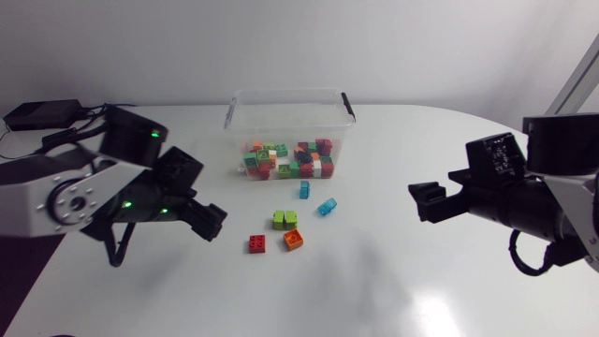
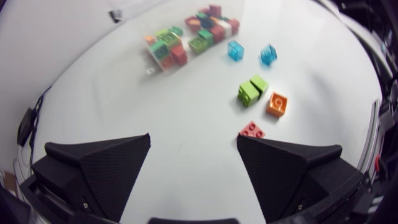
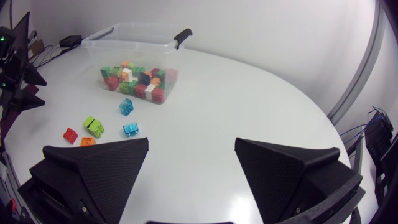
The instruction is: Place the duplo bricks in the container
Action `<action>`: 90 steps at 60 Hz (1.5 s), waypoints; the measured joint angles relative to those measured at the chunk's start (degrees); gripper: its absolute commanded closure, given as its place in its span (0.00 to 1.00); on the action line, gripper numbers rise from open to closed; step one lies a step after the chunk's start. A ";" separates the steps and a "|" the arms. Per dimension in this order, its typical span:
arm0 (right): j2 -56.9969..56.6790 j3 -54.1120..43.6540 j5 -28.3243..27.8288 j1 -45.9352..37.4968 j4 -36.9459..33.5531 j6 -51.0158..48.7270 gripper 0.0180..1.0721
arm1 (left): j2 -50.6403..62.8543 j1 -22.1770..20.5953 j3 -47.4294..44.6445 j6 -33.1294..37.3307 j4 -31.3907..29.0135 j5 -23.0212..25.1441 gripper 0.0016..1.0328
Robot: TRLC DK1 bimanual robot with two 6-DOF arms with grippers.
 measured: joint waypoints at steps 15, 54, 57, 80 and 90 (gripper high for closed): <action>8.37 4.81 -3.89 2.40 -7.80 -4.33 0.05 | 19.52 -2.82 13.62 17.59 -10.69 1.22 0.08; 22.91 12.00 -7.50 9.46 -14.51 -18.95 0.04 | 35.17 -6.19 25.70 35.67 -23.08 12.22 0.46; 24.04 12.39 -7.50 9.46 -14.51 -19.17 0.04 | 35.63 -6.19 26.49 35.93 -23.19 12.63 0.55; 26.08 15.43 -8.41 9.46 -14.51 -19.76 0.05 | 40.04 -6.19 31.87 38.49 -28.09 13.22 0.76; 29.92 19.32 -8.55 9.86 -14.47 -19.52 0.05 | 40.76 -5.79 33.62 38.51 -33.00 13.22 0.76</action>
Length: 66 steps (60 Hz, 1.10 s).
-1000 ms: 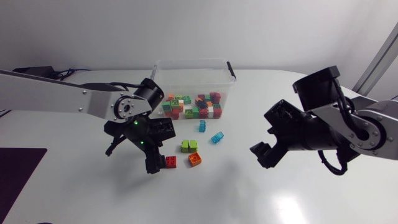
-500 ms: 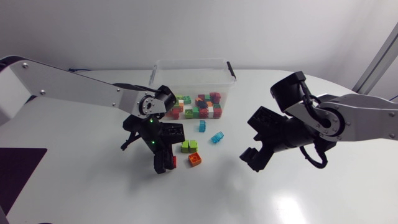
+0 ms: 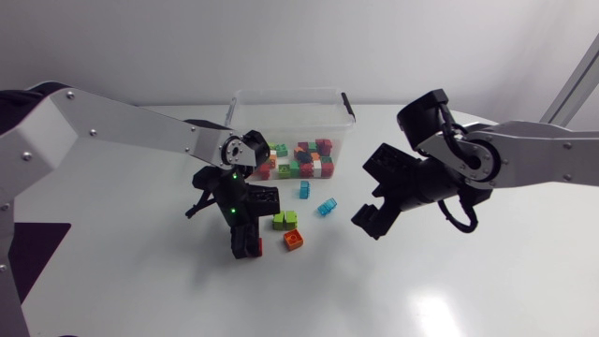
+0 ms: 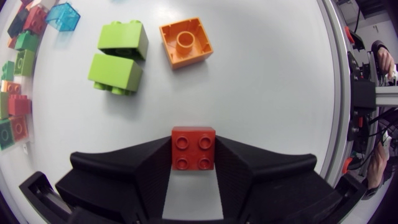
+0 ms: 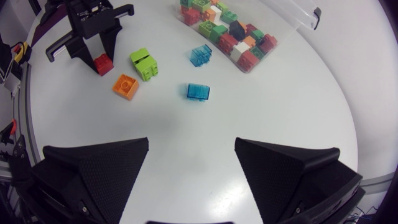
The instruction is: Place the duplo bricks in the container
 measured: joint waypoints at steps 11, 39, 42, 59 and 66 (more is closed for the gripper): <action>8.17 6.25 0.26 1.60 0.17 2.38 0.06 | -1.79 2.03 0.02 0.04 -3.69 2.25 0.76; 24.41 16.98 4.35 3.82 0.15 7.39 0.15 | -16.57 6.97 7.50 -0.28 -6.69 8.33 0.76; 25.22 17.66 4.50 4.00 0.15 7.56 0.16 | -17.29 7.54 8.63 -0.52 -6.75 9.18 0.76; 30.16 22.34 4.74 4.31 -0.07 7.61 0.32 | -18.27 10.91 13.79 -4.79 -3.91 14.78 0.76; 31.47 23.28 4.94 4.46 -0.09 7.61 0.49 | -18.47 11.32 14.05 -6.69 -0.90 15.41 0.76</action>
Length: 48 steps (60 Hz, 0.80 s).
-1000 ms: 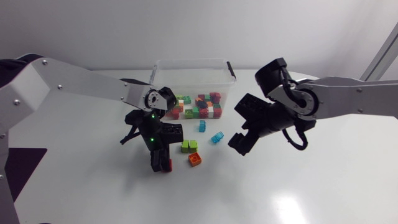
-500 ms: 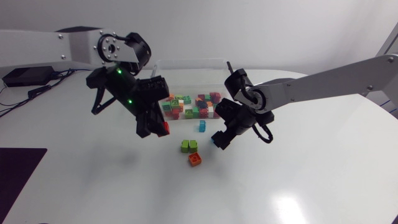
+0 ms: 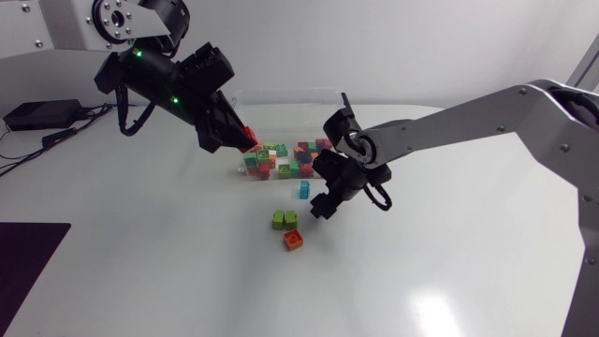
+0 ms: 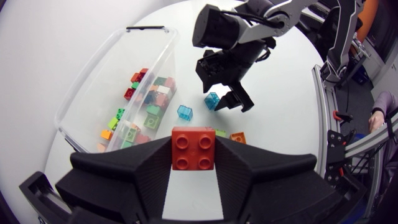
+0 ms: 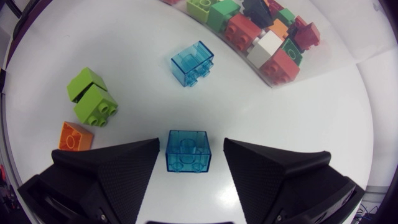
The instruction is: Place the duplo bricks in the container
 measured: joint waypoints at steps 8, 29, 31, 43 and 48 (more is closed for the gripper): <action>0.92 0.52 0.02 0.28 0.02 0.00 0.65 | 0.00 0.66 0.04 -3.69 6.16 0.26 0.76; -3.02 0.63 -1.09 0.26 -4.57 0.00 0.72 | 4.33 2.38 2.32 -14.05 20.83 0.28 0.74; -4.33 0.63 -1.49 0.13 -5.11 0.00 0.72 | 5.25 2.60 2.80 -14.75 21.38 0.28 0.74; -11.93 3.06 -2.56 -0.11 -8.44 0.00 0.72 | 13.29 3.15 9.16 -19.52 25.46 -1.11 0.74; -14.10 4.28 -3.06 -0.09 -9.53 0.02 0.72 | 16.55 3.28 12.63 -21.31 25.88 -1.38 0.73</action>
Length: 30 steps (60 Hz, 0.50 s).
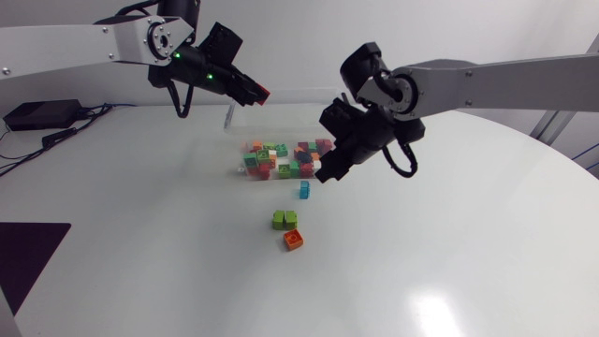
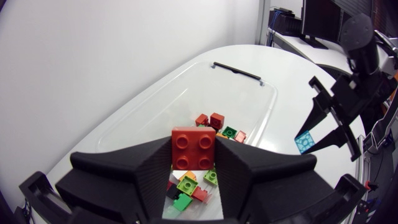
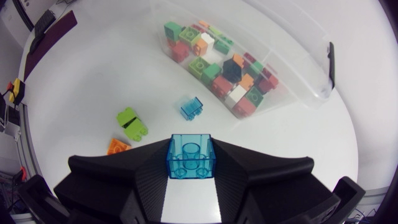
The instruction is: Place the duplo bricks in the container
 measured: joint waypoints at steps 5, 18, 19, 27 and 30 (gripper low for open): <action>-1.42 1.29 -0.24 0.04 -0.83 0.24 0.72 | 2.91 -0.02 3.89 -1.79 0.50 -1.16 0.71; -3.08 4.96 -0.42 0.04 -0.90 2.32 0.72 | 6.75 -0.35 9.68 -5.84 4.15 -9.27 0.05; -3.08 5.35 -0.44 0.04 -0.76 2.56 0.72 | 6.75 -0.35 9.68 -6.25 4.79 -9.92 0.05; -3.08 8.31 -0.44 0.09 1.64 3.61 0.72 | 5.84 -0.35 8.02 -6.89 9.09 -12.00 0.05; -3.02 10.01 -0.44 0.09 2.40 4.37 0.71 | 3.41 -0.17 4.09 -6.89 11.54 -12.02 0.05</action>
